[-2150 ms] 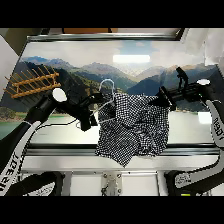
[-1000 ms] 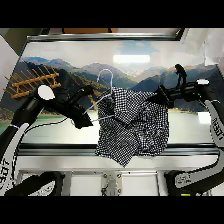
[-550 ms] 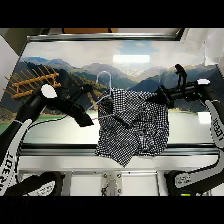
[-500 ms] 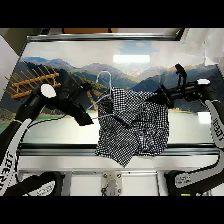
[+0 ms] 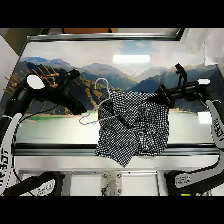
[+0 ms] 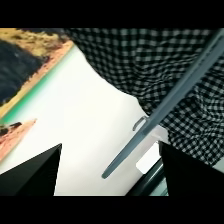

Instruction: Fold the clothes and pants, and hang the long-sleeved shirts on hangers.

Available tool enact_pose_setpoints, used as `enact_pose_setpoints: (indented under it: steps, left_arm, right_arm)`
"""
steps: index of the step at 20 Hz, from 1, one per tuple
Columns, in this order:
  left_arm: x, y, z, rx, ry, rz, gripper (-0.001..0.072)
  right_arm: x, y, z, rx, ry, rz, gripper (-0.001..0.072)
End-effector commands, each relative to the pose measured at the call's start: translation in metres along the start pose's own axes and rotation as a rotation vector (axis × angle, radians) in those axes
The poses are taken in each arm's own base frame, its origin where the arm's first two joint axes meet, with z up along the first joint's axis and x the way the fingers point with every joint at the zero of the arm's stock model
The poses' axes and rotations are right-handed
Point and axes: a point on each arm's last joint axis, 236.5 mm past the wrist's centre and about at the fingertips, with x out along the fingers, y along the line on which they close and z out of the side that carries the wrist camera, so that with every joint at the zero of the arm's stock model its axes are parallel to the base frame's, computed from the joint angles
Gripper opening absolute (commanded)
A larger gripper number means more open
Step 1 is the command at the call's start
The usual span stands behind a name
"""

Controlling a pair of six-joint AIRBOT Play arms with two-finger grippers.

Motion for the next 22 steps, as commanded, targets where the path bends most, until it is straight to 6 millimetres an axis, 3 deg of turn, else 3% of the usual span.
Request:
enact_pose_setpoints:
  steps: [1, 5, 9, 12, 17, 20, 22]
  left_arm:
    - [-0.027, 0.039, 0.002, -0.197, -0.016, 0.135, 0.0638]
    - [-0.057, 0.064, -0.002, -0.438, -0.089, 0.176, 0.0602]
    - [-0.061, 0.073, -0.026, -0.667, -0.196, 0.224, 0.0603]
    - [-0.033, 0.053, -0.036, -0.752, -0.291, 0.159, 0.0623]
    - [0.040, -0.003, -0.036, -0.922, -0.371, -0.085, 0.0623]
    - [0.059, -0.026, -0.017, -0.903, -0.430, -0.097, 0.0621]
    - [0.054, -0.039, 0.010, -0.856, -0.502, -0.096, 0.0621]
  right_arm:
    - [-0.003, 0.006, 0.024, -0.047, -0.045, -0.018, 0.0015]
    - [-0.017, 0.016, 0.066, -0.105, -0.121, -0.092, 0.0015]
    - [-0.034, 0.015, 0.094, -0.116, -0.141, -0.224, 0.0015]
    - [-0.039, 0.013, 0.106, -0.102, -0.156, -0.278, 0.0014]
    - [-0.042, 0.004, 0.113, -0.041, -0.182, -0.324, 0.0015]
    - [-0.045, -0.002, 0.114, -0.029, -0.187, -0.351, 0.0014]
    - [-0.045, -0.002, 0.113, -0.019, -0.188, -0.350, 0.0014]
